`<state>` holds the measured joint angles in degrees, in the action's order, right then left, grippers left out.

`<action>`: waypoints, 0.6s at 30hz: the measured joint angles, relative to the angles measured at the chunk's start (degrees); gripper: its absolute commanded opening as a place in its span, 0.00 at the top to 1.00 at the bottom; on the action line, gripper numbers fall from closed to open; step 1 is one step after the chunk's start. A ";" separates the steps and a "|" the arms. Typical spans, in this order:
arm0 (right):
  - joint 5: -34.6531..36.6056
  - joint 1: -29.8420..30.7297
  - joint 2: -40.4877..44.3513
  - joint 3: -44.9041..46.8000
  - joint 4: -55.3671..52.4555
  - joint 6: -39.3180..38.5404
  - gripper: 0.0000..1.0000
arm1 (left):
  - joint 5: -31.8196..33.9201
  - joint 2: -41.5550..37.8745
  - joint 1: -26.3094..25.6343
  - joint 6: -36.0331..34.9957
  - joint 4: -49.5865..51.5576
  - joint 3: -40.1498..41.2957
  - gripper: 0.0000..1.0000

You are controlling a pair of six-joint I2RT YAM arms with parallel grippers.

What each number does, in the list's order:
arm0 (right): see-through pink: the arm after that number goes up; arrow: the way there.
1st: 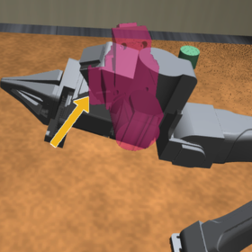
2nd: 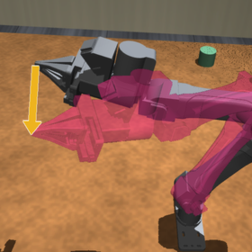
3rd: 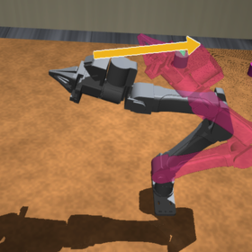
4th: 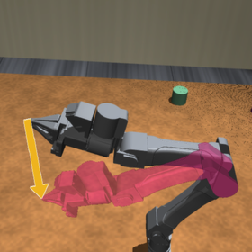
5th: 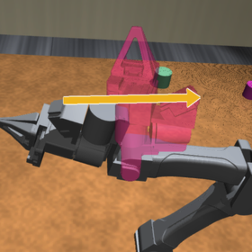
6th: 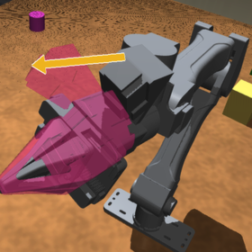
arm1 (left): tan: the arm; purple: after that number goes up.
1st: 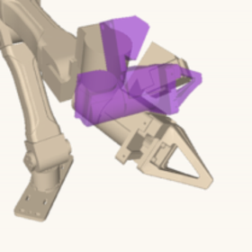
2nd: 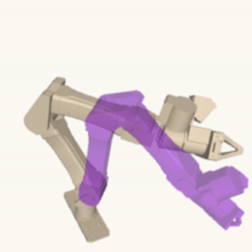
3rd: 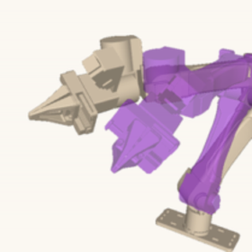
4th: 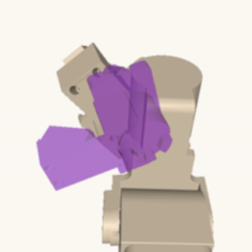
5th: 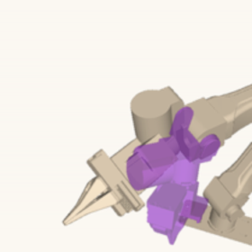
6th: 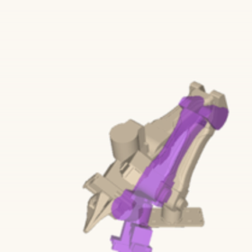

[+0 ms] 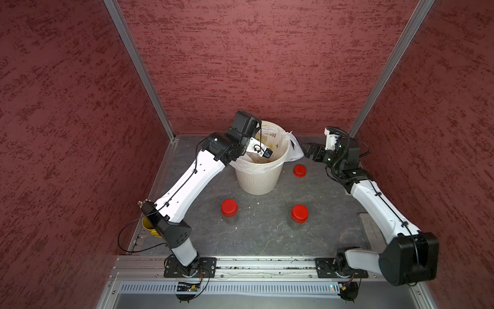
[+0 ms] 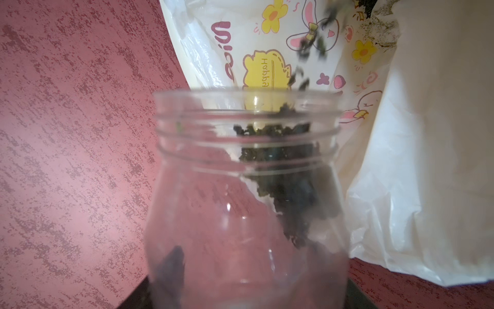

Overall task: Empty moldy tea leaves from jars
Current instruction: Pour the moldy tea leaves from the jar into the trash bin.

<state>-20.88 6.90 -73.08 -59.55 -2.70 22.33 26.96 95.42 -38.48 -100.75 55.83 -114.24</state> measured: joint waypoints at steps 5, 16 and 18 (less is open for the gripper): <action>-0.85 0.00 1.68 1.88 1.20 0.22 0.01 | 0.04 1.31 0.87 -0.07 1.44 -0.70 0.48; -1.03 0.00 2.34 1.88 1.66 0.15 0.01 | -0.09 3.96 -0.96 -0.13 2.01 -3.69 0.47; -1.03 0.00 2.34 1.88 1.64 0.15 0.01 | -0.07 5.07 -0.72 -0.22 2.43 -5.86 0.47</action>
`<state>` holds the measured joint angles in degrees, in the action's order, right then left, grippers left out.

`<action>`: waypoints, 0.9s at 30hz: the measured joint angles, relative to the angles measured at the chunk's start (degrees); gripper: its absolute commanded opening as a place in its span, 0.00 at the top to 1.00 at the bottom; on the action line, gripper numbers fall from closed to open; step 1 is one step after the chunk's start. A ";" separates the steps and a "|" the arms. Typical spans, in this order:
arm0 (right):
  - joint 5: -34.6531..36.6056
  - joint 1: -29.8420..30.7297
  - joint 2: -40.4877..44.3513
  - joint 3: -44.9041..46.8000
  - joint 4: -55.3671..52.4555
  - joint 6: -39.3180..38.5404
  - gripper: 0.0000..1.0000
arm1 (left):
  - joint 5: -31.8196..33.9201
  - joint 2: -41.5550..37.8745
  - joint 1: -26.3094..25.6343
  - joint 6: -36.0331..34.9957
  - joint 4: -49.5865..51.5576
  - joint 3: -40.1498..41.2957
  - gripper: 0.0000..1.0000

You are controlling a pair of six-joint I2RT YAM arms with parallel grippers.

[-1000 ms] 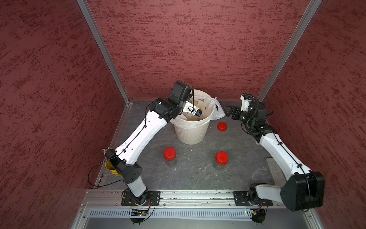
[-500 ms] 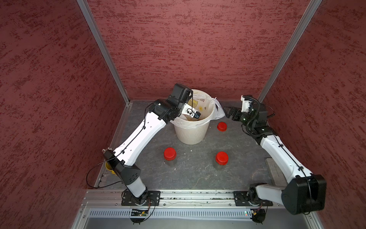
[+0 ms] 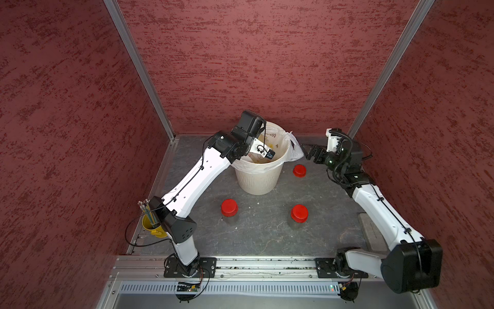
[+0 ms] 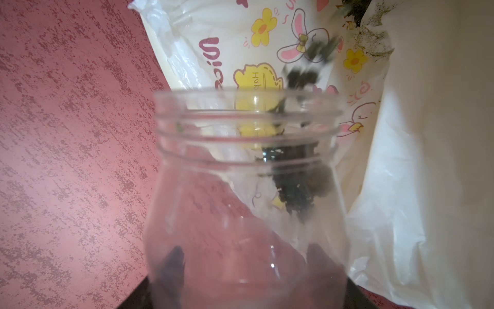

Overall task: Empty moldy tea leaves from jars
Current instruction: Pour the moldy tea leaves from the jar into the trash bin.

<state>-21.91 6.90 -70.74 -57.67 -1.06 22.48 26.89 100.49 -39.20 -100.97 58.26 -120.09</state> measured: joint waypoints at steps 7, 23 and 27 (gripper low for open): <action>-0.17 0.00 0.04 0.00 0.26 0.00 0.01 | -0.02 -1.07 -0.11 0.07 -0.17 1.46 0.47; -1.01 0.00 0.04 0.00 0.57 0.02 0.01 | 0.04 -1.20 1.22 0.02 1.33 1.90 0.47; -1.03 0.00 0.04 0.00 0.63 0.02 0.01 | 0.02 -1.11 0.94 0.00 0.70 -2.08 0.47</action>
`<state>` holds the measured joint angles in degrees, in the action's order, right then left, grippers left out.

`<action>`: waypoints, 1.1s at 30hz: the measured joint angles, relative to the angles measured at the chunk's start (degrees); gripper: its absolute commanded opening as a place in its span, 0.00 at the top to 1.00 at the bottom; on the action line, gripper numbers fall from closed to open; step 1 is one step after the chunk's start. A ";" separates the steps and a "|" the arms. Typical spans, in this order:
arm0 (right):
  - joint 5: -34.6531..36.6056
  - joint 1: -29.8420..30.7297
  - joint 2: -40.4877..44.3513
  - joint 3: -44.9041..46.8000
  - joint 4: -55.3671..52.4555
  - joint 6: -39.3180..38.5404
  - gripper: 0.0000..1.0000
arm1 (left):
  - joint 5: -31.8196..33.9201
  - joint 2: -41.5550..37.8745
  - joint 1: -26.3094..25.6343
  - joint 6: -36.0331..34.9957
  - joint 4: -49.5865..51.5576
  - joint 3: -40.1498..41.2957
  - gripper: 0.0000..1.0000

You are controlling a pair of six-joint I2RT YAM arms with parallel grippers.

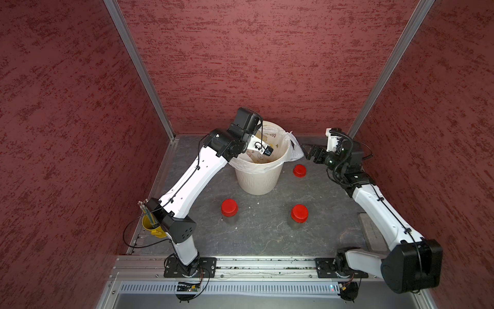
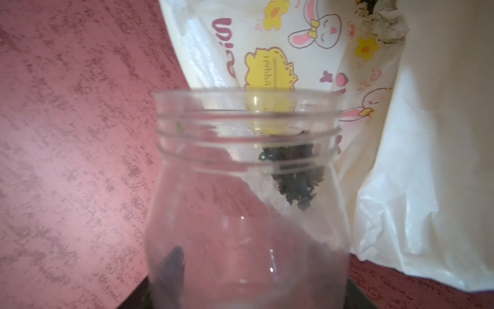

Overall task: Empty moldy tea leaves from jars
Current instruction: Pour the moldy tea leaves from the jar into the trash bin.

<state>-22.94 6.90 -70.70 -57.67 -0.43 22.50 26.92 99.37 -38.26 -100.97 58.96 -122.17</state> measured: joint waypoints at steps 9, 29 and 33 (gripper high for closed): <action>-0.24 0.00 0.00 0.00 0.17 0.02 0.01 | -0.11 0.57 0.52 0.20 1.49 2.75 0.47; -1.18 0.00 0.00 0.00 0.22 0.26 0.01 | -0.90 1.05 -0.74 2.62 4.04 -1.25 0.48; -1.33 0.00 0.00 0.00 0.22 0.46 0.01 | -0.92 1.49 -0.48 2.82 4.92 0.31 0.48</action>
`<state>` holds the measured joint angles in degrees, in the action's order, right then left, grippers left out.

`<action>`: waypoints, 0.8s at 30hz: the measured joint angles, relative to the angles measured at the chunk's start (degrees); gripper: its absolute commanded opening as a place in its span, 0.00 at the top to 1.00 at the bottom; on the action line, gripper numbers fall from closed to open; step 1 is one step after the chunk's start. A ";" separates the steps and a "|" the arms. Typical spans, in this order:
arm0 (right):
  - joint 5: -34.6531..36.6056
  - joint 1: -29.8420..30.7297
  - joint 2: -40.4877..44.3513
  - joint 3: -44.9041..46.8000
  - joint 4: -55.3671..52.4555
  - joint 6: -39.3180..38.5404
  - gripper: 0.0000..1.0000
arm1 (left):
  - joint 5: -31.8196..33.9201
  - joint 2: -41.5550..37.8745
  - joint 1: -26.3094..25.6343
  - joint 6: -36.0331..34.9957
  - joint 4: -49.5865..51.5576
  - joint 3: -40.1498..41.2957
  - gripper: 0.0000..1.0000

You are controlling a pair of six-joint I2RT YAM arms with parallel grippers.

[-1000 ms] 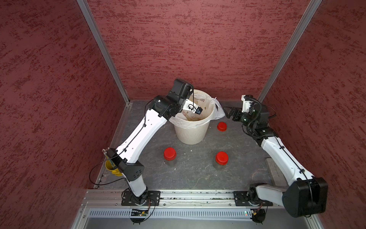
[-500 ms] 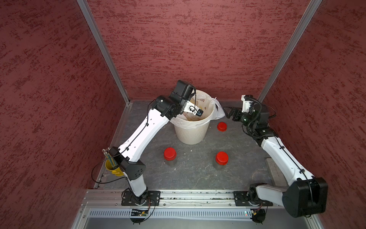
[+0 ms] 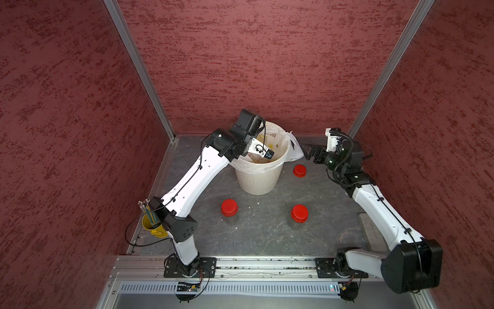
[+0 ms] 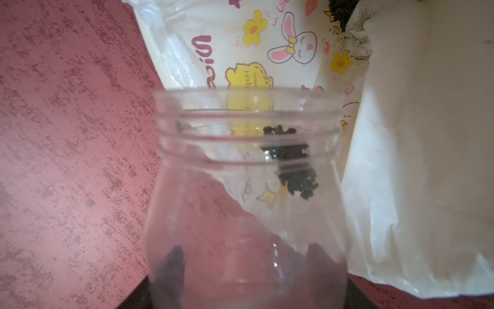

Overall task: Empty moldy tea leaves from jars
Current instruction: Pour the moldy tea leaves from the jar into the trash bin.

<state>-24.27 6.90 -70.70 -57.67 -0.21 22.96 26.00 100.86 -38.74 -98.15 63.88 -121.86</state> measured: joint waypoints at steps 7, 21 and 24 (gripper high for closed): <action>-0.15 0.00 -0.28 -0.02 -0.02 0.00 0.01 | 0.22 1.64 -1.05 -0.04 1.29 -6.40 0.48; -1.09 0.00 -1.11 -1.46 -0.04 0.70 0.01 | 1.75 0.13 1.29 0.39 1.05 -2.62 0.48; -1.27 0.00 -1.22 -1.79 0.07 0.96 0.01 | 1.75 -0.55 1.53 0.44 1.14 -0.61 0.48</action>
<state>-25.54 6.90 -71.92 -59.46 -0.14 23.92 27.75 100.31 -37.21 -97.71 65.01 -122.48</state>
